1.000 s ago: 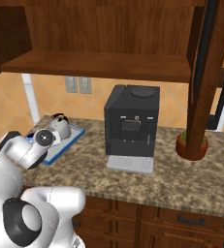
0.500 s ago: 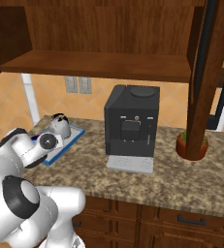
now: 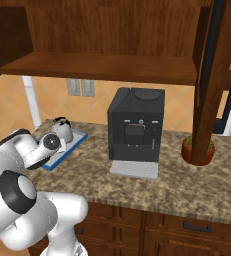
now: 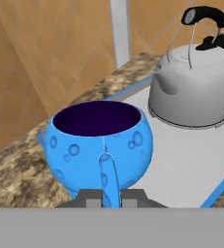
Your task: Pick the kettle from the counter and place it on the tray. Then pick the mug from the cabinet and place it on the tray. Then close the cabinet doors.
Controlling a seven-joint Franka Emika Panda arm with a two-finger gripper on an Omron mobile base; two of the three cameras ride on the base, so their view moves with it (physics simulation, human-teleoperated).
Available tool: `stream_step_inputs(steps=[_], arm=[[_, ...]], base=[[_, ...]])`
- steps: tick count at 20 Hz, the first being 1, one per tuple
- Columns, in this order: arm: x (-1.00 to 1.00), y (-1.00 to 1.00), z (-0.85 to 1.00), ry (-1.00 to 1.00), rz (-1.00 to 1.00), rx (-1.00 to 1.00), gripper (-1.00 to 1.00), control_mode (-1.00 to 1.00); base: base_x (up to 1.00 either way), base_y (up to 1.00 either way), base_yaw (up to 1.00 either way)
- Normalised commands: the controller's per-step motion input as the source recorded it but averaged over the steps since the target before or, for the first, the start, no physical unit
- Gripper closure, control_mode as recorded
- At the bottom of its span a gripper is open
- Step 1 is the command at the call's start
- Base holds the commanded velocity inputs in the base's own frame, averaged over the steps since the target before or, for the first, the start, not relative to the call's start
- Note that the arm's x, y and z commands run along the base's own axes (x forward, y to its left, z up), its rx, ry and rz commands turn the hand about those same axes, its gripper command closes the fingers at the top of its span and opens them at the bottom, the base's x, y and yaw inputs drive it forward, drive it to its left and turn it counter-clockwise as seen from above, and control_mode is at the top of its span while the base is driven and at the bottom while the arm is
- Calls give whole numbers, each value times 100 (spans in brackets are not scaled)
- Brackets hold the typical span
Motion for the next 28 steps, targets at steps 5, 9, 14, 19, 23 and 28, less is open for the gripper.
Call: stream_step_inputs(steps=[5, 9, 14, 19, 23, 28], arm=[[12, 10, -13, 0, 0, 0, 100, -100], [0, 13, -28, 0, 0, -2, 100, -100], [1, 4, -24, 0, 0, -2, 100, -100], [5, 0, -16, 0, 0, 0, 100, -100], [2, 0, -18, 0, 0, -1, 100, -100], [14, 0, -10, 0, 0, -1, 100, -100]], base=[[0, 0, 0], [0, 0, 0], [0, 0, 0], [0, 0, 0], [0, 0, 0], [0, 0, 0]])
